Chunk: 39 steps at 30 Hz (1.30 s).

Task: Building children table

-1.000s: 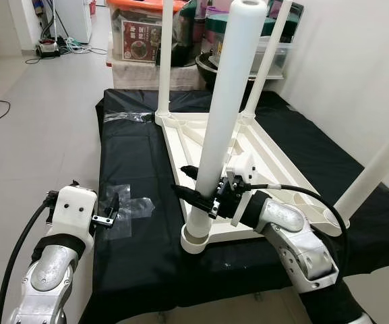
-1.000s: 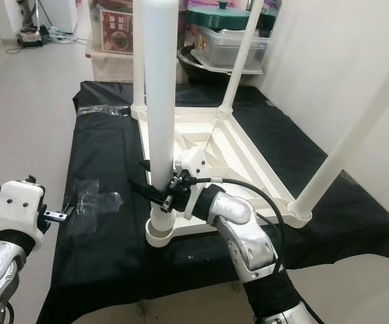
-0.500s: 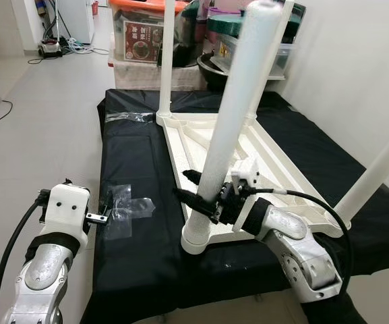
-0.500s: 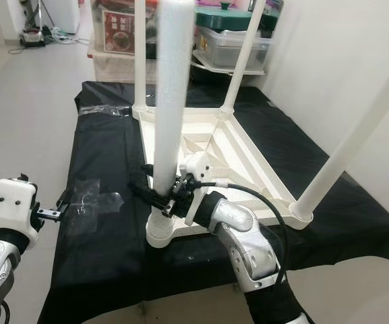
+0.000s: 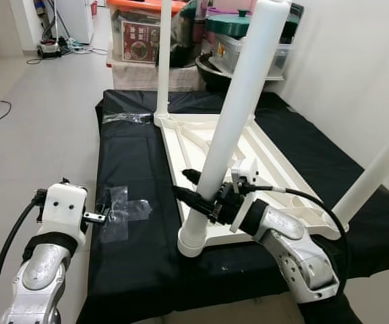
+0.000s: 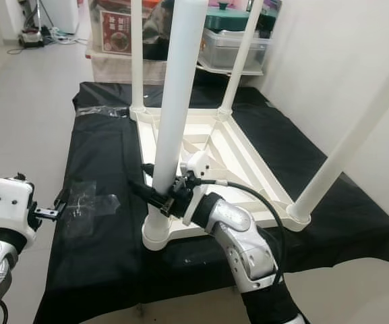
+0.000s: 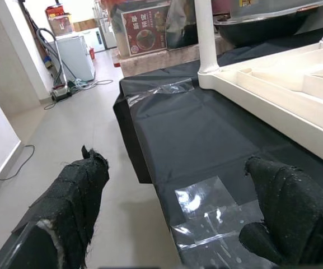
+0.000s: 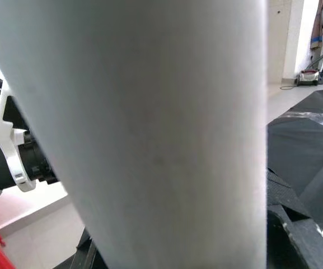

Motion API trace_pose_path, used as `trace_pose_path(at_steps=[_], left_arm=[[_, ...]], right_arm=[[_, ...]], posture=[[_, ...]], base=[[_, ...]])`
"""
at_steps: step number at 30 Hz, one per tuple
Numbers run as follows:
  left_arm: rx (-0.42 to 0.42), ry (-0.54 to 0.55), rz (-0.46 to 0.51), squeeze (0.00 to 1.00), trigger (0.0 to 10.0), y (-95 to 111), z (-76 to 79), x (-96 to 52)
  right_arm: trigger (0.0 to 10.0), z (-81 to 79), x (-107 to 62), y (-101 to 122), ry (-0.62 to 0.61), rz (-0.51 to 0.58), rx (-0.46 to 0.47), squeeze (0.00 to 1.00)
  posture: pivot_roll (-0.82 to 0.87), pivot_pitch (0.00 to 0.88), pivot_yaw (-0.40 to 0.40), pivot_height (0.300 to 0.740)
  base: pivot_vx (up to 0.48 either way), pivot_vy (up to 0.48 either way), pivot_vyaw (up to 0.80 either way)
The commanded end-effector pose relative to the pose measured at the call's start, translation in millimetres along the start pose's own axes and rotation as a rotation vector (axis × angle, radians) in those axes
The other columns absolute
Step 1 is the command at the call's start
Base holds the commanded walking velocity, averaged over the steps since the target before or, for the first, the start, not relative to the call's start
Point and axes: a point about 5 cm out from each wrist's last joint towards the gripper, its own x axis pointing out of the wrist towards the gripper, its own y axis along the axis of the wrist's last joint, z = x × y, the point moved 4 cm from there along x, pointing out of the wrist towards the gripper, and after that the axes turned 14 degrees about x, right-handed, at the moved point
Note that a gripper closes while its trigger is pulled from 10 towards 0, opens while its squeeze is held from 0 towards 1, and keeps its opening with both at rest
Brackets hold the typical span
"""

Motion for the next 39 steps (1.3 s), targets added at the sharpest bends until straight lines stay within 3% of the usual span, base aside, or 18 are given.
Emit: trace_pose_path(at_steps=[1, 9, 21, 24, 26, 29, 31, 34, 39], left_arm=[[-0.009, -0.008, -0.012, 0.0, 10.0, -1.5, 1.2, -1.5], [-0.029, -0.001, -0.011, 0.0, 10.0, 0.3, -1.2, -2.3], [-0.04, 0.019, -0.028, 0.0, 10.0, -2.4, -5.2, -6.4], [-0.043, 0.019, -0.029, 0.0, 10.0, -2.1, -5.0, -6.2], [-0.045, 0.022, -0.027, 0.0, 10.0, -1.8, -6.5, -5.4], [-0.045, 0.023, -0.027, 0.0, 10.0, -1.7, -7.0, -5.1], [-0.04, 0.03, -0.028, 0.0, 10.0, -2.0, -8.8, -4.5], [-0.032, 0.035, -0.029, 0.0, 10.0, -3.2, -10.9, -3.1], [-0.029, 0.031, -0.022, 0.0, 10.0, -2.4, -12.0, -0.9]], right_arm=[[10.0, -9.4, 0.7, -21.7, 0.06, -0.078, 0.069, 0.0], [10.0, -18.8, 1.7, -22.8, 0.173, -0.123, 0.043, 0.0], [10.0, -23.4, 5.2, -25.6, 0.198, -0.117, 0.053, 0.0], [10.0, -12.5, 6.4, -29.9, 0.089, -0.122, 0.061, 0.0], [10.0, 18.7, 11.2, -33.0, -0.176, -0.108, 0.056, 0.0], [10.0, 30.5, 11.4, -33.8, -0.279, -0.102, 0.055, 0.0], [10.0, 61.6, 1.0, -32.1, -0.568, -0.036, 0.112, 0.0], [10.0, 82.4, -23.0, -40.6, -0.839, -0.015, 0.121, 0.0], [10.0, 97.3, -45.4, -34.4, -1.008, 0.022, 0.094, 0.0]], posture=[[0.15, 0.0, -0.124, 0.74], [0.16, 0.0, -0.133, 0.74], [0.17, 0.0, -0.14, 0.74], [0.17, 0.0, -0.136, 0.74], [0.16, 0.0, -0.132, 0.74], [0.16, 0.0, -0.132, 0.74], [0.15, 0.0, -0.12, 0.74], [0.15, 0.0, -0.1, 0.74], [0.14, 0.0, -0.098, 0.74]], base=[[0.0, 0.0, 0.0], [0.0, 0.0, 0.0], [0.0, 0.0, 0.0], [0.0, 0.0, 0.0], [0.0, 0.0, 0.0], [0.0, 0.0, 0.0], [0.0, 0.0, 0.0], [0.0, 0.0, 0.0], [0.0, 0.0, 0.0]])
